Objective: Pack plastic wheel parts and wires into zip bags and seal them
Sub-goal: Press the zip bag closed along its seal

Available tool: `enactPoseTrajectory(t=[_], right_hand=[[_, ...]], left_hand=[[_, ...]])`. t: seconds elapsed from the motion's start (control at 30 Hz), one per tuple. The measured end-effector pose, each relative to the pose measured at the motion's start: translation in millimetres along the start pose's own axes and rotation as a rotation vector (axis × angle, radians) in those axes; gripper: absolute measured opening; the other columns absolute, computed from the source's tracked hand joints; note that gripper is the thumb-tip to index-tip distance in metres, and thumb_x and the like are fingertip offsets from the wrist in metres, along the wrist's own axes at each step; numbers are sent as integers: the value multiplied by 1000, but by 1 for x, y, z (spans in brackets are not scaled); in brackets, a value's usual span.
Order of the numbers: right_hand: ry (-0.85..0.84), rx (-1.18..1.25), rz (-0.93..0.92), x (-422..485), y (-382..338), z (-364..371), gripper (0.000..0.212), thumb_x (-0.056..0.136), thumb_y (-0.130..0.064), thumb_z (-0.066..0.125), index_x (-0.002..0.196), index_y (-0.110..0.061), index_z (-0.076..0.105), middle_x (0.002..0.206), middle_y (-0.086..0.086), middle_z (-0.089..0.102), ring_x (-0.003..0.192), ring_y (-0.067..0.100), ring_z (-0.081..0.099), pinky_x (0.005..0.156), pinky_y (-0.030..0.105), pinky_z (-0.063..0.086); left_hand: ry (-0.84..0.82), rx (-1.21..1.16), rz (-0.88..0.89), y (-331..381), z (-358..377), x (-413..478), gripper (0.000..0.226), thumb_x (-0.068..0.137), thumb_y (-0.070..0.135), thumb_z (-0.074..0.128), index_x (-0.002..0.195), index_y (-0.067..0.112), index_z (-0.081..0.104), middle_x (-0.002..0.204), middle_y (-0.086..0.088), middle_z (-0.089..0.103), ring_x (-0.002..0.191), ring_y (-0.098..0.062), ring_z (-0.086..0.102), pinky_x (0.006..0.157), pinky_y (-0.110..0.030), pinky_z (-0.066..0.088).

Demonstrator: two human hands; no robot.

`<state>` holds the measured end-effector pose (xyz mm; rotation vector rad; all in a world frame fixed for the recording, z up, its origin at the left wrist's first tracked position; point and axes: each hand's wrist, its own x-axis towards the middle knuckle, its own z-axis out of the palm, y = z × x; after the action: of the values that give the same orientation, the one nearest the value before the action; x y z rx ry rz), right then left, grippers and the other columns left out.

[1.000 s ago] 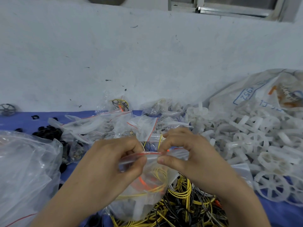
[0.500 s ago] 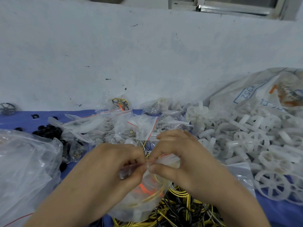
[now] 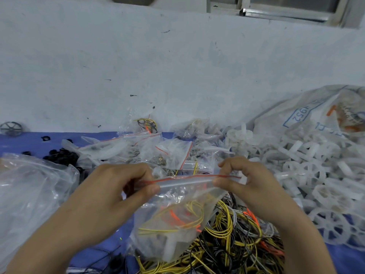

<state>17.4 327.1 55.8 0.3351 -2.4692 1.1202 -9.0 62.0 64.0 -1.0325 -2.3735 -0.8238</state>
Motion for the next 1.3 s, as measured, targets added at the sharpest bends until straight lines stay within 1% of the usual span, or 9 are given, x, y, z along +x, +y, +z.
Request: enactPoseTrajectory(t=[0.33,0.5,0.57,0.67,0.8,1.03,1.17,1.23,1.3], right_hand=[[90,56,29,4,18,5,54,58,-59,65,50,-13,38,50,-3,35,48,7,32,47,18,26],[212,79,5,4,12,12,60,58,-52,70,46,-9,30,47,-2,25,46,9,24,45,20,23],[158,121,-52,5,4,19,56,62,-46,70,47,-12,29,47,-4,25,47,6,24,45,17,22],[3,214,-148,6,-5,29,54,68,-47,67,51,-7,36,50,-2,29,50,4,28,48,14,24],[-89,323,-198,6,-13,25,62,79,-58,63,59,-2,44,54,5,31,53,7,31,49,17,24],[68,449,-148,1,0,-6,37,76,-39,54,56,-8,54,58,4,61,58,6,56,57,10,43],[214,656,16,11,44,-20,41,83,-23,70,63,-2,41,56,-4,60,55,6,57,62,20,48],[204,695,-14,7,46,-24,33,95,3,45,62,-2,43,49,-7,50,53,8,56,61,19,51],[128,720,-114,-1,23,-22,45,93,-9,40,52,-19,55,50,-5,48,57,13,57,63,22,53]], left_hand=[[80,-120,-104,-4,-13,-5,30,71,58,54,65,29,55,54,10,53,48,-6,48,47,-22,43],[72,-177,-209,-2,-16,-8,28,85,32,67,64,24,51,54,7,48,50,-6,41,50,-17,36],[46,-118,-248,3,-16,-9,16,80,46,62,76,33,53,71,13,58,60,-8,52,54,-19,45],[-66,118,-224,20,-3,-8,41,63,78,38,91,49,46,102,31,50,92,8,48,68,-13,40],[-102,76,-20,41,21,7,31,86,55,45,67,31,39,64,10,45,62,1,43,58,-20,32],[61,18,-32,49,13,-9,41,91,45,51,60,22,37,55,5,36,52,-6,36,51,-28,28],[-49,-245,-171,50,-6,-20,37,94,34,52,69,8,51,54,3,45,49,-1,38,50,-19,28],[-191,-533,-282,63,-13,-15,33,95,31,48,68,14,46,50,13,40,44,1,34,44,-13,29],[-240,-796,-527,71,-20,1,35,99,29,47,65,17,45,49,12,39,38,-3,35,38,-13,32]])
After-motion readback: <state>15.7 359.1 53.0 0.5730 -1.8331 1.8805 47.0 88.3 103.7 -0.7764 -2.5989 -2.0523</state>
